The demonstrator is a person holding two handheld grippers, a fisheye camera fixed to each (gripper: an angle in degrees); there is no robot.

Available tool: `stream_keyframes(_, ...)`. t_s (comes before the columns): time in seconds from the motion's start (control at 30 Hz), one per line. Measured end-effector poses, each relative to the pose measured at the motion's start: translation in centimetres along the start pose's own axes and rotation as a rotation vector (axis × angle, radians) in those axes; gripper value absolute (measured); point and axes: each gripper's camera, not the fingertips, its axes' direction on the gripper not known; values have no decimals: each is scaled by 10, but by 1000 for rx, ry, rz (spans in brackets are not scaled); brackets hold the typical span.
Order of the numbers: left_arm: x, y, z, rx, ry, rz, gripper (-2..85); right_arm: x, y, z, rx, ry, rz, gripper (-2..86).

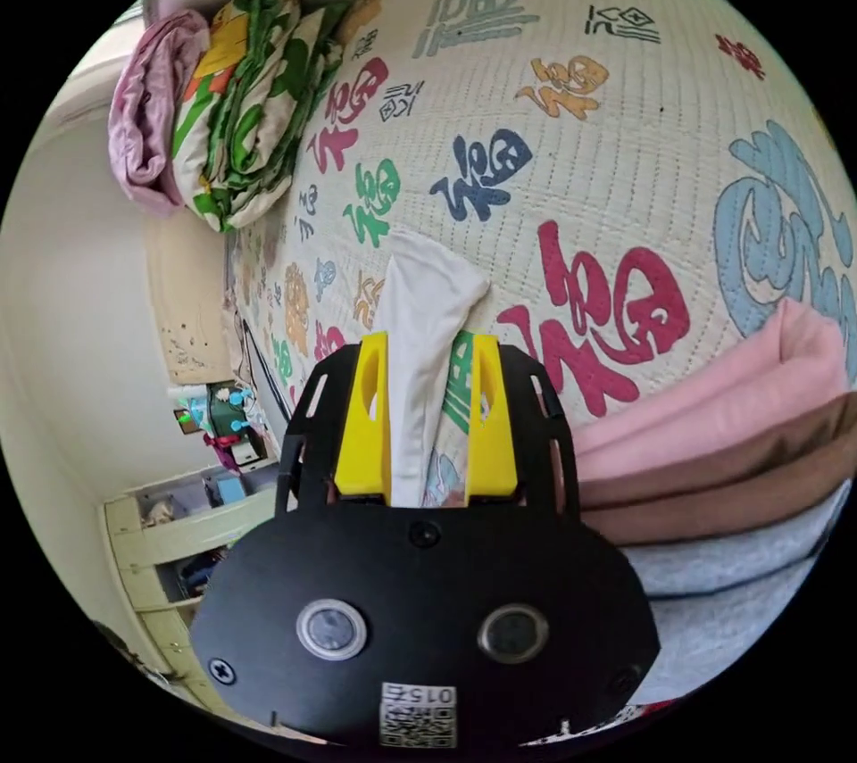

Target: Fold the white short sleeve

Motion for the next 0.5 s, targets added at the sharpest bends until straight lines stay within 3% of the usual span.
stream_keyframes(0.17,-26,1,-28,-14,-17,-22,49,23,-2,36,36,68,91,81)
stream_keyframes(0.3,-43,0,-57,-24,-32,-39,58,29,21,42,41,198,34,34)
stream_keyframes(0.4,-68,-1,-90,-27,51,-54,83,18,56,27,115,106,-138,18)
stream_keyframes(0.5,-115,-2,-129,-6,261,-105,93,-17,110,14,112,31,-439,11)
